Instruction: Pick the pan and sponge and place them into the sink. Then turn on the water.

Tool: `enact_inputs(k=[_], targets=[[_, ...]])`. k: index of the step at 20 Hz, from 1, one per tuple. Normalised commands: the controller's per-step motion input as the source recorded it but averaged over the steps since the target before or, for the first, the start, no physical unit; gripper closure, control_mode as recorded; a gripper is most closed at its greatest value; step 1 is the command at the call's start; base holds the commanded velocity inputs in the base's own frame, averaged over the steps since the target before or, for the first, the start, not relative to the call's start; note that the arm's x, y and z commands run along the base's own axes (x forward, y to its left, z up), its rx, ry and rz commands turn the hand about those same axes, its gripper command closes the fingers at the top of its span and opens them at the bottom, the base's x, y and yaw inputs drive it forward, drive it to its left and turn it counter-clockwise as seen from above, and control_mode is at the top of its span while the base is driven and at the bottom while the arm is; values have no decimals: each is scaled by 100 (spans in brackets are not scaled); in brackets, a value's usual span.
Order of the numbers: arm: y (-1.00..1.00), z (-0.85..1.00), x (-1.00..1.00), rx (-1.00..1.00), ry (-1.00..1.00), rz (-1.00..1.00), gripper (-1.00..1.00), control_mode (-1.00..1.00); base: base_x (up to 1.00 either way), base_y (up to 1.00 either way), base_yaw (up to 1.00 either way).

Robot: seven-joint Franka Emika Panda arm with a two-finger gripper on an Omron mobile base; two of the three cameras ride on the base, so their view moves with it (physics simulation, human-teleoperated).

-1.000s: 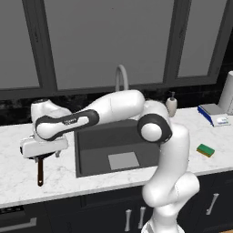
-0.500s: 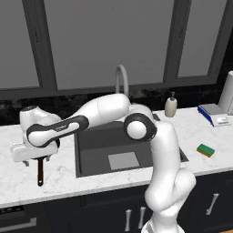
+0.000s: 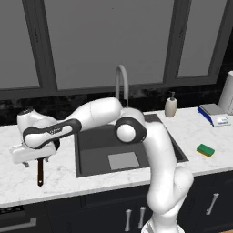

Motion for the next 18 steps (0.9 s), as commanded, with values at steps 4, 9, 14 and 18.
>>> enact_inputs(k=[4, 9, 14, 18], targets=[[-1, -35, 15, 0, 0, 0, -100, -100, 0, 0, 0], [0, -31, 17, 2, 0, 0, -100, -100, 0, 0, 0], [0, -29, 13, 4, 0, 0, -100, -100, 0, 0, 0], [0, -32, 5, 3, 0, 0, 100, -100, 0, 0, 0]])
